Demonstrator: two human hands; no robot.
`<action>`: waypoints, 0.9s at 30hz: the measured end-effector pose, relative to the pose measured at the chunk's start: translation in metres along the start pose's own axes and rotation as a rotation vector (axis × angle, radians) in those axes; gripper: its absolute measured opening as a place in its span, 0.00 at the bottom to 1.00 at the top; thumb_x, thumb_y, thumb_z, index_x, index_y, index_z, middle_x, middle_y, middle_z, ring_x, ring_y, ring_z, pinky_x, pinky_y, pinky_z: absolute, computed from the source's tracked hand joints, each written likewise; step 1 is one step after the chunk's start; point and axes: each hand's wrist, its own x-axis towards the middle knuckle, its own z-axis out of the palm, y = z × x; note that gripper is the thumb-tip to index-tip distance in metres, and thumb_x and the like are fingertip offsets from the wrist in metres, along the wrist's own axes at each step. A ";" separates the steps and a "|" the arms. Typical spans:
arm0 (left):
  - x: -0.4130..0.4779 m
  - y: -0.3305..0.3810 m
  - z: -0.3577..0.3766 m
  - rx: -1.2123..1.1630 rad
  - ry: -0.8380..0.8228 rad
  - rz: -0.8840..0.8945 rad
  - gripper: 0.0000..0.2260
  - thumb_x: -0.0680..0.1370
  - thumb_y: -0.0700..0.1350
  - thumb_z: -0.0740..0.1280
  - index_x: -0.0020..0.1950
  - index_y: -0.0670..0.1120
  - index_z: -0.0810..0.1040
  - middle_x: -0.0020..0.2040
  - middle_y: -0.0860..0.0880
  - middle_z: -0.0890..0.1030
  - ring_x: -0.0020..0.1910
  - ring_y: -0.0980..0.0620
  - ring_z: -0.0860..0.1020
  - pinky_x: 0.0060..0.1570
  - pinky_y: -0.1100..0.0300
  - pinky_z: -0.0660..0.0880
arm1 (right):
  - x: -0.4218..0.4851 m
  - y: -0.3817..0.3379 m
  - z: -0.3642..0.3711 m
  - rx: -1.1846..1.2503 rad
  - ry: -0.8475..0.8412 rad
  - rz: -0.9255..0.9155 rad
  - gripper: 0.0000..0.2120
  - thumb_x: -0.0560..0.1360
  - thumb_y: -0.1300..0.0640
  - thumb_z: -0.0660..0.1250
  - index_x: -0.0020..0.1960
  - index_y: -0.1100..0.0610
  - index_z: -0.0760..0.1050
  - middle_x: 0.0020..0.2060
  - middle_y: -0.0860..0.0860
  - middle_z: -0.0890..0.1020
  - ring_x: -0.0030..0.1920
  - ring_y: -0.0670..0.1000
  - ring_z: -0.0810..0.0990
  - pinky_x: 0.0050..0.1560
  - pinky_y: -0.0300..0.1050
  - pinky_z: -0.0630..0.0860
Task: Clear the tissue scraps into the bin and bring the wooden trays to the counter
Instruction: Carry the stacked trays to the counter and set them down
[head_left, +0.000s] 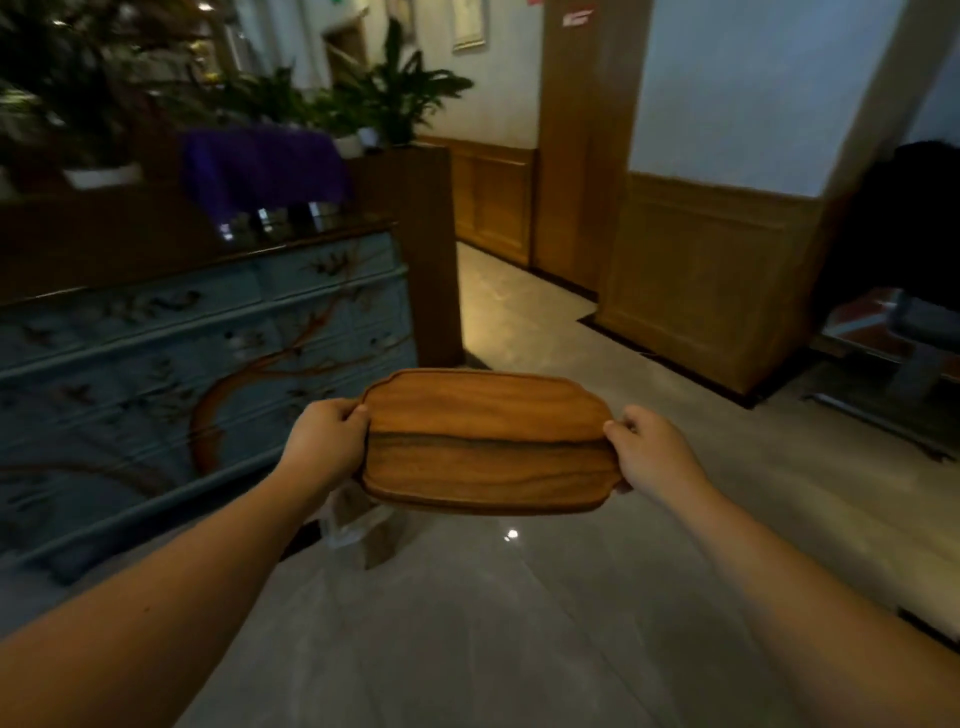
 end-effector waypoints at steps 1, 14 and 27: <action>0.005 -0.007 -0.009 0.003 0.026 -0.021 0.13 0.80 0.45 0.59 0.45 0.45 0.82 0.38 0.43 0.82 0.39 0.45 0.79 0.40 0.53 0.75 | 0.011 -0.010 0.012 -0.003 -0.025 -0.027 0.13 0.80 0.53 0.58 0.43 0.61 0.72 0.34 0.59 0.79 0.31 0.58 0.82 0.33 0.55 0.81; 0.102 -0.134 -0.137 0.031 0.245 -0.286 0.16 0.81 0.48 0.59 0.44 0.40 0.82 0.42 0.33 0.83 0.41 0.35 0.80 0.41 0.48 0.78 | 0.117 -0.168 0.184 0.029 -0.268 -0.292 0.13 0.80 0.51 0.59 0.40 0.56 0.71 0.34 0.55 0.77 0.35 0.57 0.82 0.39 0.58 0.83; 0.289 -0.241 -0.264 -0.042 0.278 -0.326 0.17 0.81 0.48 0.59 0.45 0.38 0.81 0.37 0.39 0.79 0.36 0.42 0.76 0.36 0.54 0.73 | 0.228 -0.329 0.365 0.067 -0.277 -0.316 0.14 0.79 0.50 0.63 0.37 0.55 0.69 0.32 0.55 0.77 0.33 0.56 0.81 0.30 0.48 0.77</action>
